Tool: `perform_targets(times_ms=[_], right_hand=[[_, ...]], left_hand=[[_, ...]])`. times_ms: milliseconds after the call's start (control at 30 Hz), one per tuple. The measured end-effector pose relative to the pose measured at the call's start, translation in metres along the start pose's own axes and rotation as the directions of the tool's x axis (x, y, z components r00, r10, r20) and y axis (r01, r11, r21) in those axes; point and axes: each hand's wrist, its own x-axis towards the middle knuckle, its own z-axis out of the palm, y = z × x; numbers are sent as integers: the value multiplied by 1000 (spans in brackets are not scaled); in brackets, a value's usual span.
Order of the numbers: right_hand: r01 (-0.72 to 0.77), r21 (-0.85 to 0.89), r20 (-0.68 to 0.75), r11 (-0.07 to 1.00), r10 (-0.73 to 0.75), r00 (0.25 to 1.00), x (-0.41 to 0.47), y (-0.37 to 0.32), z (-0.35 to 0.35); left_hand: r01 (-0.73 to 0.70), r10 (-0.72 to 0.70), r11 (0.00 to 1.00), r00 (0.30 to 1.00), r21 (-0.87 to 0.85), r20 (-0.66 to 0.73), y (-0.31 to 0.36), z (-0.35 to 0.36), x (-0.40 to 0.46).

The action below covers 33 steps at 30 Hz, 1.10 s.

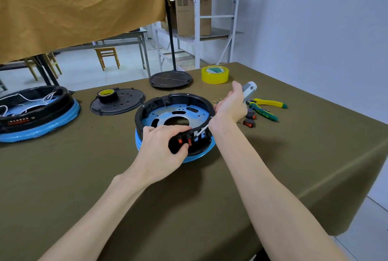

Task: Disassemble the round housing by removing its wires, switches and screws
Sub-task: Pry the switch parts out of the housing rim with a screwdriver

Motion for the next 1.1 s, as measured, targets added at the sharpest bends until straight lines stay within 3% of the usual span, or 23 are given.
perform_targets(times_ms=[200, 433, 667, 900, 1100], right_hand=[[-11, -92, 63, 996, 17, 998, 1, 7, 9], [37, 119, 68, 992, -45, 997, 0, -8, -7], [106, 159, 76, 982, -119, 990, -8, -17, -3], [112, 155, 124, 982, -131, 984, -7, -5, -1], [37, 68, 124, 997, -46, 991, 0, 3, 2]], left_hand=[[-11, 11, 1000, 1000, 20, -1, 0, 1, 1], [9, -9, 1000, 1000, -20, -5, -2, -1, 2], [13, -13, 1000, 1000, -21, -27, -4, -1, 1], [1, -2, 999, 1000, -45, -15, -8, 1, 2], [0, 0, 1000, 1000, -28, -9, -5, 1, 1]])
